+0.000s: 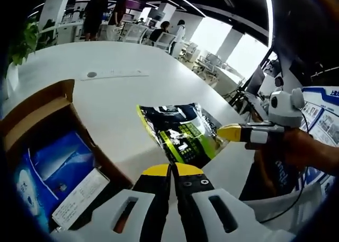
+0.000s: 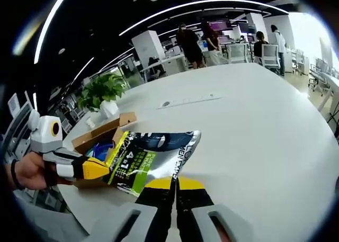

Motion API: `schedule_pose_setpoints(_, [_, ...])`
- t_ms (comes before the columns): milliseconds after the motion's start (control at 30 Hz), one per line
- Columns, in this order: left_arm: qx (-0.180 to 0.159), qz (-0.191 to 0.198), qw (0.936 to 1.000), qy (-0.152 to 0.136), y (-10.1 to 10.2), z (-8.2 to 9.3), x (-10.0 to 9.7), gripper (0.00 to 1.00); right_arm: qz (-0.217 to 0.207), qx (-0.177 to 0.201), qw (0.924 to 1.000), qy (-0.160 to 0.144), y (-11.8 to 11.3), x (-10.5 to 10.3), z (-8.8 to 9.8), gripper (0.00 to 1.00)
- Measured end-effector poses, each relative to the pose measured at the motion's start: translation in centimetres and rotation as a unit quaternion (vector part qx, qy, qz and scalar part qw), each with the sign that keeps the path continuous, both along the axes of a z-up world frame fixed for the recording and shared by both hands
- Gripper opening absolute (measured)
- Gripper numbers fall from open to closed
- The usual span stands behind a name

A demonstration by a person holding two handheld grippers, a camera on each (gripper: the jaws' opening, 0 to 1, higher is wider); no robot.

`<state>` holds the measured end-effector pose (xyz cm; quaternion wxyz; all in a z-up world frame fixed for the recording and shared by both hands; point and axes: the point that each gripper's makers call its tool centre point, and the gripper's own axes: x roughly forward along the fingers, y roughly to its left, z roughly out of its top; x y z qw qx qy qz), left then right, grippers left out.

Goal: Operate the shoe box by opening the lid, removing the specified soft item, and placing it in the target area until the item is outside and the box remains undamaged.

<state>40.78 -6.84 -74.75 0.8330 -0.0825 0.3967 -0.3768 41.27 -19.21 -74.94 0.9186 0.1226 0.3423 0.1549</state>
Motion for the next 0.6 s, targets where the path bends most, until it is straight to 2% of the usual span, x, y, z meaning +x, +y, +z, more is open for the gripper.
schedule_pose_setpoints(600, [0.004, 0.001, 0.9999, 0.012, -2.8, -2.1, 0.9, 0.00, 0.003, 0.002, 0.9999, 0.012, -2.8, 1.3, -1.7, 0.00])
